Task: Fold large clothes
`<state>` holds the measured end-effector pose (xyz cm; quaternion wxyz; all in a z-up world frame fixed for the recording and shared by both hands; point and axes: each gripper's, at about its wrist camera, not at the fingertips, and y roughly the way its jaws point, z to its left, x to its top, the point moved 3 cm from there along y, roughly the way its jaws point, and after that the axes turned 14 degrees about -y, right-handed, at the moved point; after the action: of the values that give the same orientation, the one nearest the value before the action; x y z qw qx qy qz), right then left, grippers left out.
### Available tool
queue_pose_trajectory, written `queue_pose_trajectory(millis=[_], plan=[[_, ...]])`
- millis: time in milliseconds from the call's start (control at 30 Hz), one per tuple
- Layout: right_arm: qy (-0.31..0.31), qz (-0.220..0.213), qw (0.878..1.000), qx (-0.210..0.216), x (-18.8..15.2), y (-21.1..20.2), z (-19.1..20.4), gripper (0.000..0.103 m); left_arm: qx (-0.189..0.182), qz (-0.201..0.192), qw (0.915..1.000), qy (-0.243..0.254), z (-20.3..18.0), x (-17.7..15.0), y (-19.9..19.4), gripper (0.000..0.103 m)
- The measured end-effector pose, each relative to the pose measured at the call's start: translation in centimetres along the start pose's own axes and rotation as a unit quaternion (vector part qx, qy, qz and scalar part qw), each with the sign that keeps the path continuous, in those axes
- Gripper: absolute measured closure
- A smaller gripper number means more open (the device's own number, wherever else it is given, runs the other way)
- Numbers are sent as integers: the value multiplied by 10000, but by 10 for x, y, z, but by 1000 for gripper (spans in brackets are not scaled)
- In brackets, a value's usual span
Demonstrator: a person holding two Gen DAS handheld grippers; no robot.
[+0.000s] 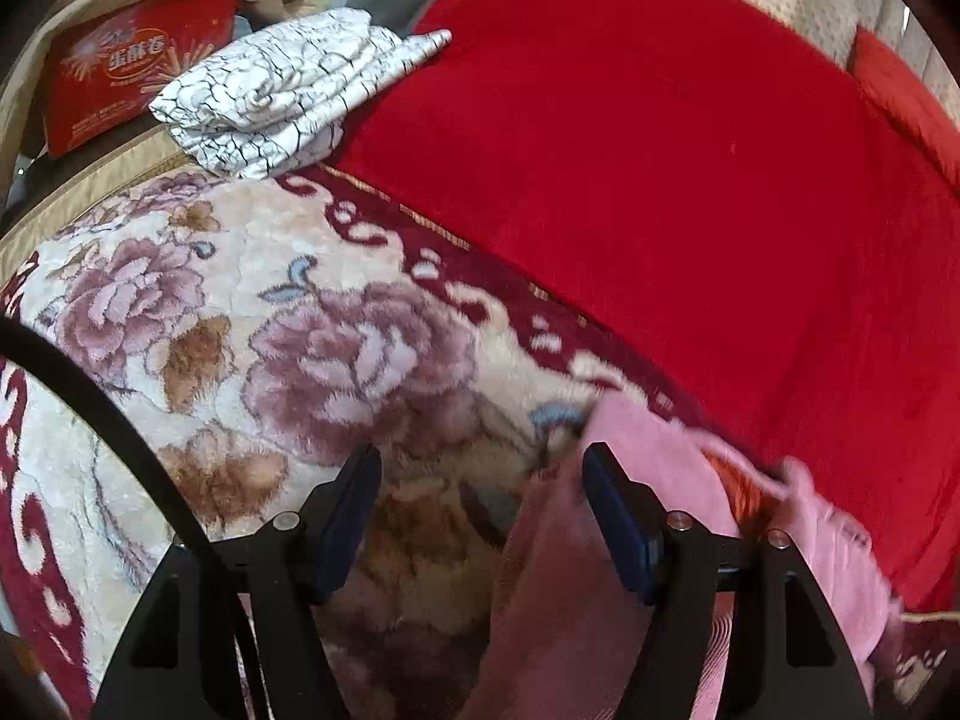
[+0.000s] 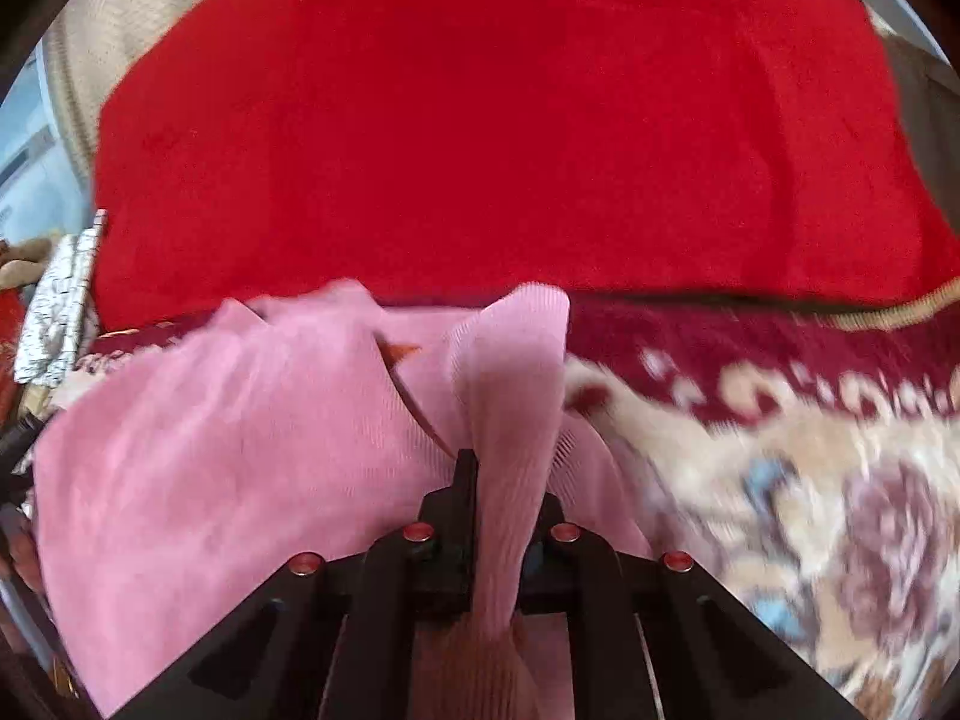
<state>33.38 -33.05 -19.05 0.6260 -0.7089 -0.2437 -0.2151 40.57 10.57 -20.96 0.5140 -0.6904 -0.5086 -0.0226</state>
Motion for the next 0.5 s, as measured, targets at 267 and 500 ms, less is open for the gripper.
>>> queue_pose_trajectory(millis=[267, 500], plan=[[391, -92, 9992, -57, -29, -21, -18, 94, 34, -229, 9944, 1035, -28, -10, -20, 32], [996, -621, 9930, 140, -16, -58, -28, 86, 90, -144, 9949, 992, -13, -5, -33, 32]])
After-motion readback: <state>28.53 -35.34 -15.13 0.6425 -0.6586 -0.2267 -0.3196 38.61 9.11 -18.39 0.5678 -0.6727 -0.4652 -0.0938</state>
